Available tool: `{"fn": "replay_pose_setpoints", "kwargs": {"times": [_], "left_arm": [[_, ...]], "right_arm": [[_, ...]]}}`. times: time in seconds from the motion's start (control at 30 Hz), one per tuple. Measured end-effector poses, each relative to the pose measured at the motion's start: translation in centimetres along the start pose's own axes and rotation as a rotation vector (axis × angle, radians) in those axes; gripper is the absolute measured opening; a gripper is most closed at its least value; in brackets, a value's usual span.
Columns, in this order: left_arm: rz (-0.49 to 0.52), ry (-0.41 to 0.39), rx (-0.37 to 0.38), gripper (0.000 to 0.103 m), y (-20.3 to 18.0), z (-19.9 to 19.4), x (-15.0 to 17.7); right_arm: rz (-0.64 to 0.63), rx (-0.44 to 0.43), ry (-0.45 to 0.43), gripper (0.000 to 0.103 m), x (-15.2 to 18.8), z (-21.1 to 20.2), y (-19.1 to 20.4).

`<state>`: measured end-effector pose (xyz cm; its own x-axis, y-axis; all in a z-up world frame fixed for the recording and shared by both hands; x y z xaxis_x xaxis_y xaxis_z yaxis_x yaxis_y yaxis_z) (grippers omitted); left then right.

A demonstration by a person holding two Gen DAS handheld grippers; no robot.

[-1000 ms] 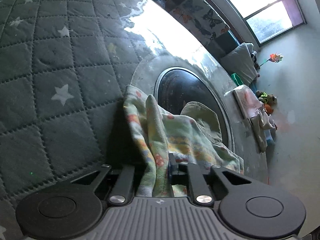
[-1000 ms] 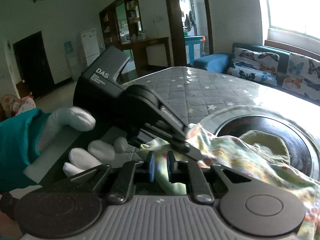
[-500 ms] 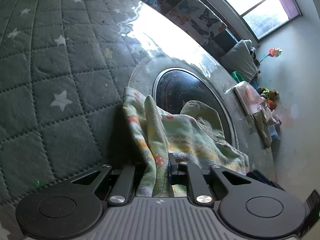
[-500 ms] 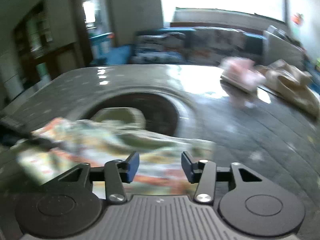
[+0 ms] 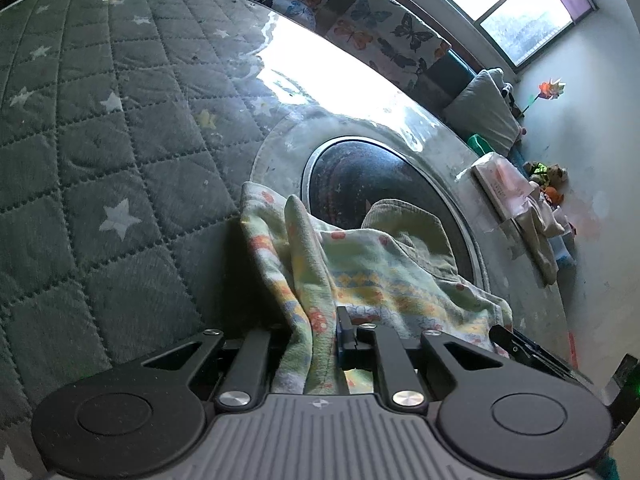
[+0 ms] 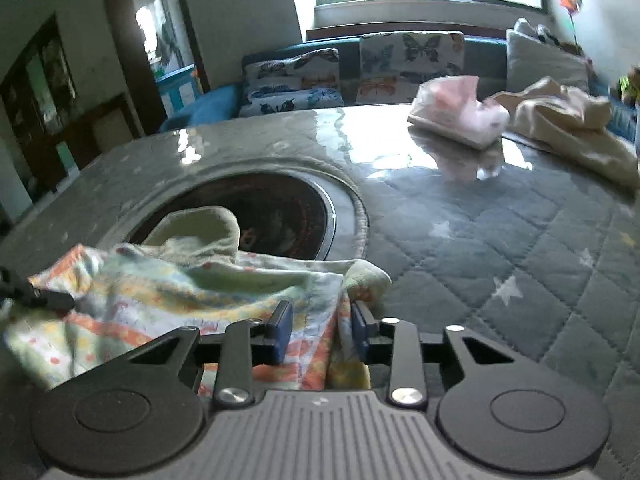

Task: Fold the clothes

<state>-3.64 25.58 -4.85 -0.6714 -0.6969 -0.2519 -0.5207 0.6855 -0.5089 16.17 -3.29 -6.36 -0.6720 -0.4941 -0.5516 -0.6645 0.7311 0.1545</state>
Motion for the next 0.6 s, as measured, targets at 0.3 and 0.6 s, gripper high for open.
{"fn": "replay_pose_setpoints", "kwargs": {"times": [0.3,0.6], "left_arm": [[0.08,-0.033,-0.032,0.012,-1.7,-0.9,0.2],[0.195,-0.067,-0.015,0.012,-6.2,-1.7,0.1]], "right_arm": [[0.021,-0.025,-0.063,0.006,0.2,-2.4,-0.3],[-0.029,0.037,-0.173,0.0,1.0,-8.0,-0.4]]}}
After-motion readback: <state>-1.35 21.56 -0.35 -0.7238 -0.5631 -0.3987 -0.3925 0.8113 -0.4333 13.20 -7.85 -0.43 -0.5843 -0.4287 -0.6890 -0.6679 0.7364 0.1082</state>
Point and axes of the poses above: each gripper's, at about its wrist camera, not at the fingertips, and z roughly the way its jaws point, y to its left, x to its underside, the point moved 2 cm from there along z, roughly the way its jaws point, and after that the axes turned 13 degrees about y, right-handed, at the moved point
